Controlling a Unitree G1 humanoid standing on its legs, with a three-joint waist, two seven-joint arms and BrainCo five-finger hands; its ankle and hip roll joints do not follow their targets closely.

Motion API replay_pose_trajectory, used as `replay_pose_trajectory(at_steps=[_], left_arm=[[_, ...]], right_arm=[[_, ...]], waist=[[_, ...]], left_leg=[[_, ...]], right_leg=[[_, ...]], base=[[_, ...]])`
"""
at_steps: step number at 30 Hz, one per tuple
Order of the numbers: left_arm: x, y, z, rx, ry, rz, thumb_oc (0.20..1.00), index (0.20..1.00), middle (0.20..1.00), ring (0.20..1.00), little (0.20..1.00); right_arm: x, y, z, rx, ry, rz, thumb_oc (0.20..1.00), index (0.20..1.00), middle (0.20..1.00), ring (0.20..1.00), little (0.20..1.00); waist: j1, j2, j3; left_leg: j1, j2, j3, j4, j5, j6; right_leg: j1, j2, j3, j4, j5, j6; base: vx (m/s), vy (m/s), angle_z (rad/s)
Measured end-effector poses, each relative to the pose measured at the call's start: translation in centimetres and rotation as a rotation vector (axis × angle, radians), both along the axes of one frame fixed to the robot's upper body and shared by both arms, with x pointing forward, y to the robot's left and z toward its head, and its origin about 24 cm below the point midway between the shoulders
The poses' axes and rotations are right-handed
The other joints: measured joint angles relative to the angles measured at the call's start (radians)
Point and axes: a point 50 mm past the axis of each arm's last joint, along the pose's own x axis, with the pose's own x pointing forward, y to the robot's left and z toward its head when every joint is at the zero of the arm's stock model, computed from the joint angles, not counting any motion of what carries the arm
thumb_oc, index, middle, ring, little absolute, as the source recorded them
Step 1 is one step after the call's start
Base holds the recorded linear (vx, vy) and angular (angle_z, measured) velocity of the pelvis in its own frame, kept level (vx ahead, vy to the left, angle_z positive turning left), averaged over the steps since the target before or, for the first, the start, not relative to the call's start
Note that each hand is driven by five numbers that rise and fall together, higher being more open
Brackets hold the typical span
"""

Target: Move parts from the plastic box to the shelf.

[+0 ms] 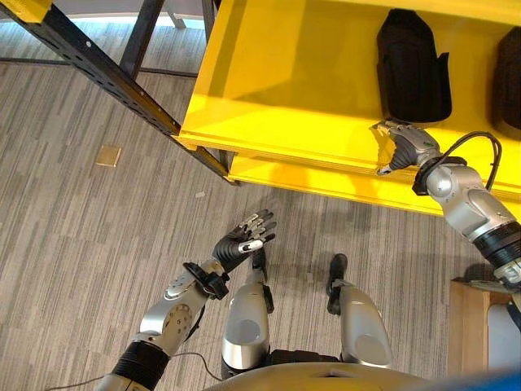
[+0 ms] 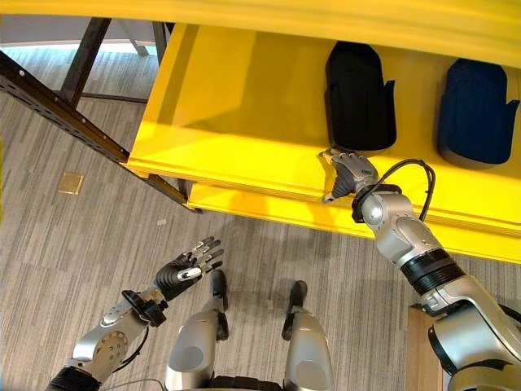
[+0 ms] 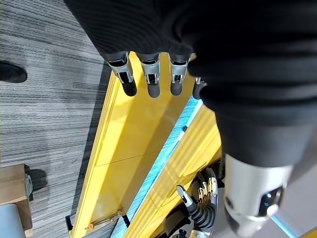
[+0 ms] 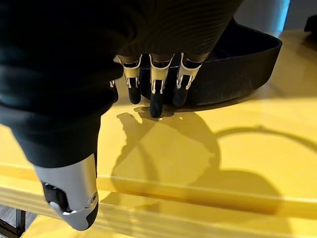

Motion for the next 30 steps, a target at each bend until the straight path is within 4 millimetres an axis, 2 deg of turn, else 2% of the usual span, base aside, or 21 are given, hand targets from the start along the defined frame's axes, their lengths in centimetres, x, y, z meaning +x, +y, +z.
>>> replay_pose_trajectory(at_steps=[6, 14, 19, 22, 27, 30], left_arm=[[-0.1, 0.0, -0.2, 0.002, 0.015, -0.005, 1.000, 1.000, 1.000, 1.000, 1.000], [-0.3, -0.1, -0.3, 0.018, 0.024, -0.036, 1.000, 1.000, 1.000, 1.000, 1.000], [-0.3, -0.1, -0.3, 0.020, 0.023, -0.035, 1.000, 1.000, 1.000, 1.000, 1.000], [-0.3, -0.1, -0.2, 0.017, 0.017, -0.038, 1.000, 1.000, 1.000, 1.000, 1.000], [-0.2, -0.4, 0.4, 0.006, -0.005, -0.046, 1.000, 1.000, 1.000, 1.000, 1.000], [-0.2, -0.4, 0.4, 0.007, -0.006, -0.046, 1.000, 1.000, 1.000, 1.000, 1.000]], right_arm=[[0.3, -0.6, 0.3, -0.009, 0.000, -0.025, 1.000, 1.000, 1.000, 1.000, 1.000], [0.6, -0.5, 0.9, -0.012, 0.032, -0.013, 1.000, 1.000, 1.000, 1.000, 1.000], [-1.8, 0.9, -0.7, 0.014, 0.095, 0.112, 1.000, 1.000, 1.000, 1.000, 1.000], [-3.2, 2.4, -1.3, 0.083, 0.136, 0.201, 1.000, 1.000, 1.000, 1.000, 1.000], [-6.2, 2.9, -2.7, 0.197, 0.192, 0.285, 1.000, 1.000, 1.000, 1.000, 1.000], [-7.6, 4.0, -2.3, 0.288, 0.171, 0.386, 1.000, 1.000, 1.000, 1.000, 1.000]], waist=[[0.013, 0.000, 0.000], [0.010, 0.000, 0.000], [0.000, -0.001, 0.000], [-0.028, -0.007, 0.004], [-0.051, -0.025, 0.014], [-0.078, -0.029, 0.017]], left_leg=[[0.000, 0.000, -0.001, 0.001, 0.000, 0.000], [0.000, -0.001, -0.002, 0.001, 0.000, 0.000], [0.000, 0.000, -0.001, 0.000, 0.000, 0.000], [-0.001, 0.000, 0.003, -0.001, -0.004, 0.005], [-0.002, 0.003, 0.009, -0.002, -0.005, 0.005], [-0.002, 0.003, 0.011, -0.002, -0.005, 0.005]], right_leg=[[0.000, -0.001, 0.000, 0.003, 0.000, 0.000], [0.000, 0.002, 0.000, 0.004, 0.000, 0.000], [-0.003, 0.001, 0.000, 0.004, -0.003, -0.001], [-0.009, 0.004, 0.006, 0.010, -0.005, -0.001], [-0.016, 0.008, 0.012, 0.012, -0.007, -0.001], [-0.017, 0.009, 0.014, 0.012, -0.007, -0.001]], base=[[0.00, 0.000, 0.00], [0.00, 0.000, 0.00], [0.00, 0.000, 0.00], [0.00, 0.002, -0.03], [-0.01, 0.000, -0.04], [0.00, 0.000, 0.00]])
